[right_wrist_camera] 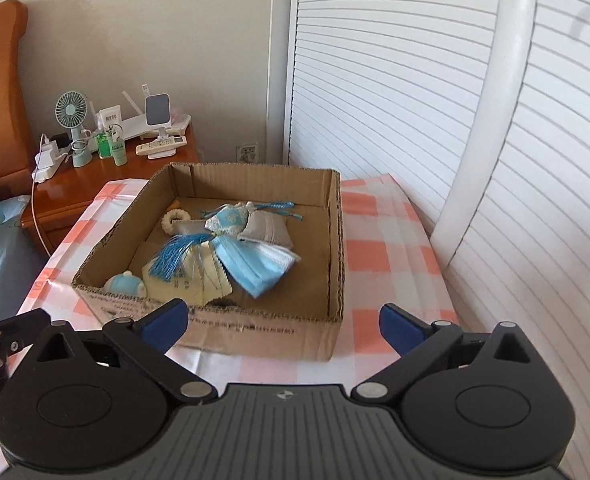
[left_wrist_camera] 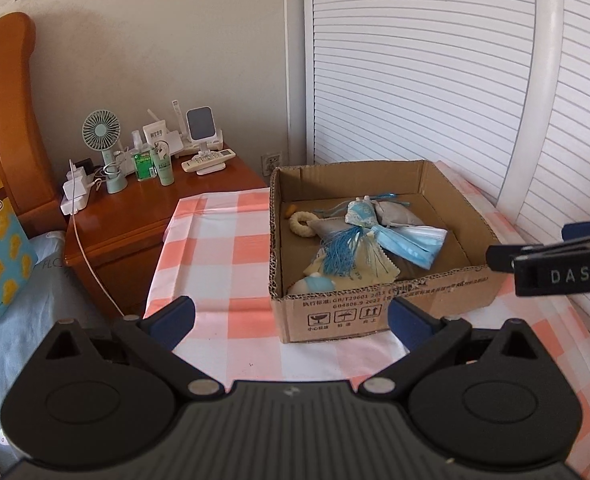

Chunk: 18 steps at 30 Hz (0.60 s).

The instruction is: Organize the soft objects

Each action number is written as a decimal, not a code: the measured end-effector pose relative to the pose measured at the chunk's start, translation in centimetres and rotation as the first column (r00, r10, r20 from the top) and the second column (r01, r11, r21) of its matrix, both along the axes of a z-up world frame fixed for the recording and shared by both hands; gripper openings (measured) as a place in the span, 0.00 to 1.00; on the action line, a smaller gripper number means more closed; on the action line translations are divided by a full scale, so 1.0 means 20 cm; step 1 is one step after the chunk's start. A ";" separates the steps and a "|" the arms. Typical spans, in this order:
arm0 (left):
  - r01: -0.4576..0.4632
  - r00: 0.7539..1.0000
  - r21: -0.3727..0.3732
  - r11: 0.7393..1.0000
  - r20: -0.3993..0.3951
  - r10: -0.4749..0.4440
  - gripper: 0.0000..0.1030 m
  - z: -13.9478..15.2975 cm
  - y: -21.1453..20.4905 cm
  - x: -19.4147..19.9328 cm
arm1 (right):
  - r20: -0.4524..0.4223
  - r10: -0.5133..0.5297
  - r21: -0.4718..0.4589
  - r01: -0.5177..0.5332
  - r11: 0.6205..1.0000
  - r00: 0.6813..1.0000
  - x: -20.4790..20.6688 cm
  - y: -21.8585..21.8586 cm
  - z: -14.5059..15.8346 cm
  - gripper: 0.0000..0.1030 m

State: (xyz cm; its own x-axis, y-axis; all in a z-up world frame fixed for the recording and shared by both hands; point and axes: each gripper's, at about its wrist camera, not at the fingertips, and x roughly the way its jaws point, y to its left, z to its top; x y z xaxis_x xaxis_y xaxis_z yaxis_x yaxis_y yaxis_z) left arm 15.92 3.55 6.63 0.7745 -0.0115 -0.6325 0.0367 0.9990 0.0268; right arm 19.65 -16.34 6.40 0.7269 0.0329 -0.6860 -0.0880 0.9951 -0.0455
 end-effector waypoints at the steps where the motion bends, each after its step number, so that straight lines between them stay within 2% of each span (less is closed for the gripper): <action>1: -0.004 1.000 0.003 1.000 -0.001 0.004 0.99 0.00 -0.01 -0.02 | -0.004 -0.011 0.008 0.011 1.000 1.000 -0.04 0.00 0.00 1.00; 9: -0.017 1.000 0.024 1.000 -0.016 0.017 0.99 0.01 -0.05 -0.11 | -0.001 -0.047 0.043 0.047 0.998 0.999 -0.27 -0.02 0.00 1.00; 18: -0.006 1.000 0.043 0.999 -0.009 0.007 0.99 0.02 -0.09 -0.15 | 0.012 -0.052 0.056 0.051 0.997 0.999 -0.31 -0.03 0.02 1.00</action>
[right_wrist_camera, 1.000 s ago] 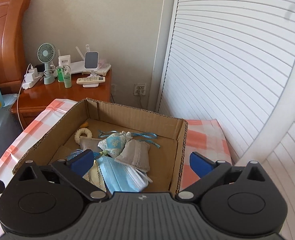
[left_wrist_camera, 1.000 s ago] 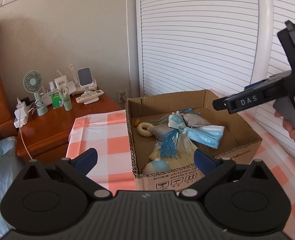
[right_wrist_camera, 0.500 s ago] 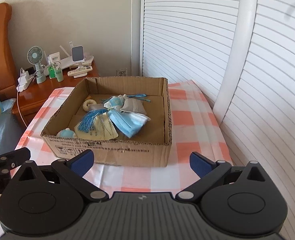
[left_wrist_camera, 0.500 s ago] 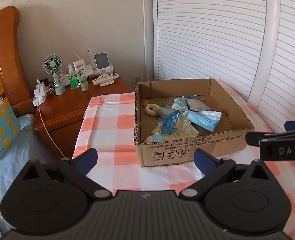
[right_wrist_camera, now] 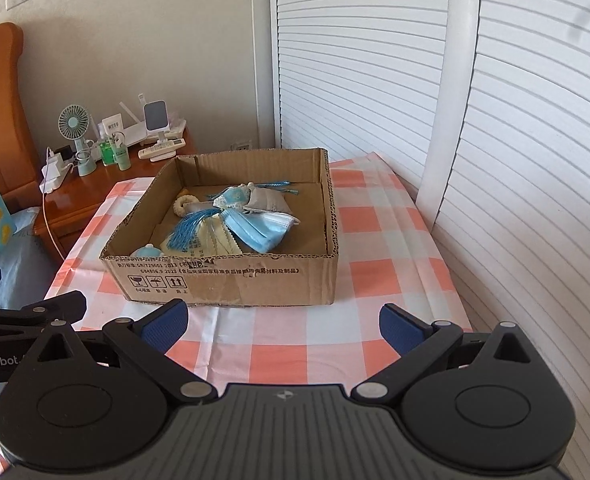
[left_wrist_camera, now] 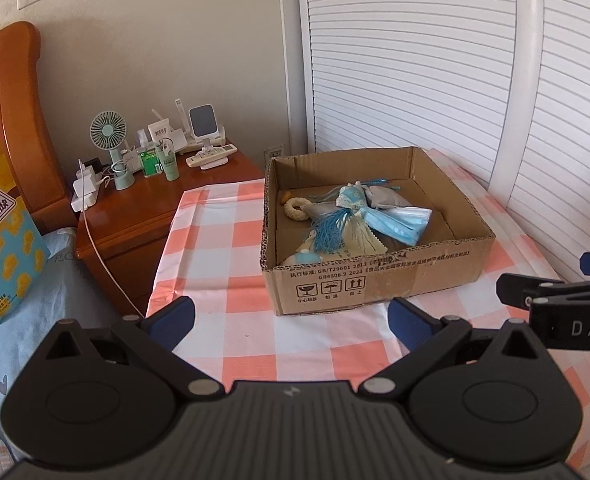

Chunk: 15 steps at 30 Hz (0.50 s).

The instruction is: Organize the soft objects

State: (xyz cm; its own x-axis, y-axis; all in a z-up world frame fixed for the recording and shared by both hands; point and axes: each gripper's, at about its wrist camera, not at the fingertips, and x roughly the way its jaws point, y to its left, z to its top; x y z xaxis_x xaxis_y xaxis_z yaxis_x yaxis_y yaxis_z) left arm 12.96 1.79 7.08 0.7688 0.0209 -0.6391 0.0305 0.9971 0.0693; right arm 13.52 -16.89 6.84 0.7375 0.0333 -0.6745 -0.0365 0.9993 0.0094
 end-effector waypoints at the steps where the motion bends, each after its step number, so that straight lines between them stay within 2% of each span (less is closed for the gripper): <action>1: -0.001 1.000 0.000 1.000 0.000 0.001 0.99 0.00 0.00 0.00 | 0.001 0.000 0.002 0.000 1.000 1.000 0.00 0.00 0.00 1.00; 15: 0.001 1.000 0.006 1.000 0.001 -0.001 0.99 0.01 -0.02 0.00 | 0.000 0.000 0.011 0.000 1.000 1.000 0.00 -0.02 -0.01 1.00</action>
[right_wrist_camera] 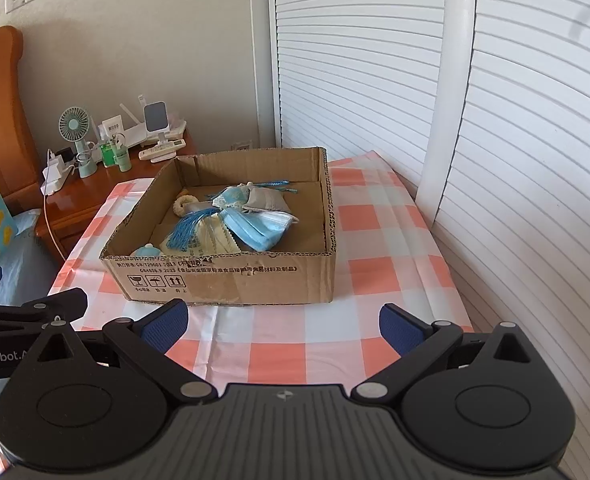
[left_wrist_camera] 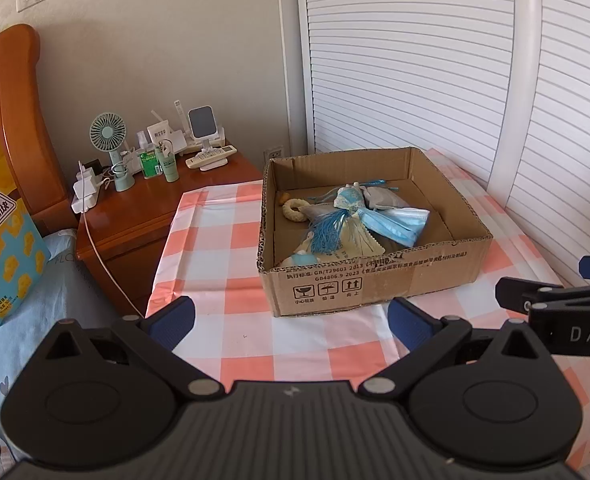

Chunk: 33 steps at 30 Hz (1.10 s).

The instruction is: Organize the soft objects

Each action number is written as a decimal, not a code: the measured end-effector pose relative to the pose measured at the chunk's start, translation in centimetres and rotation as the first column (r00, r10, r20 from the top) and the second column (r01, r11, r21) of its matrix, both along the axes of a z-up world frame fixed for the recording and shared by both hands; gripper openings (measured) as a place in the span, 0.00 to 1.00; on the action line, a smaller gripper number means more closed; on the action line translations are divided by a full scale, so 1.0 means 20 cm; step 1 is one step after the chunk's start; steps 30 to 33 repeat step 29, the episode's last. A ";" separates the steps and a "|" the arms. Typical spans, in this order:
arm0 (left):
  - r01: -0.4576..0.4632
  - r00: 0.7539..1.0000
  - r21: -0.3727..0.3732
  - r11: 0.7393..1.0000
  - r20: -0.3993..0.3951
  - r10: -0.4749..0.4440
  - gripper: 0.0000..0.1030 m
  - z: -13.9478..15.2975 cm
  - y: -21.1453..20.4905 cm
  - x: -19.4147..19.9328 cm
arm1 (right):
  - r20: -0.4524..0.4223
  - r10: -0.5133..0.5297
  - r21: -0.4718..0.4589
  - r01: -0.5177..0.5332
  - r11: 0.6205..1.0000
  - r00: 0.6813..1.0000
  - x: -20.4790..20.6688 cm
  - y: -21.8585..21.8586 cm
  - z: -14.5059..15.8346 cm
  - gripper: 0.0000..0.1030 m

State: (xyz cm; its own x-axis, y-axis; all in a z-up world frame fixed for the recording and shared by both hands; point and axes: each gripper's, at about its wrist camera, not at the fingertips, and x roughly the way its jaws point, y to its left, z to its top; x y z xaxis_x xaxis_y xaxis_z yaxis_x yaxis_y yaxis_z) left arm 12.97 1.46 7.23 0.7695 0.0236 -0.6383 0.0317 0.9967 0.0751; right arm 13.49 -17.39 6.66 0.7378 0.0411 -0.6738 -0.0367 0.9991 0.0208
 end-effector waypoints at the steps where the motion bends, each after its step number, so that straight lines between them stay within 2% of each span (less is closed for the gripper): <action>1: 0.000 1.000 0.000 1.000 0.000 0.000 0.99 0.00 0.00 0.00 | 0.001 -0.001 0.001 0.001 1.000 1.000 0.00 0.00 0.00 1.00; 33: -0.006 1.000 -0.010 1.000 0.010 0.006 0.99 0.03 0.00 0.00 | 0.006 -0.001 -0.003 0.001 1.000 1.000 -0.01 0.00 0.01 1.00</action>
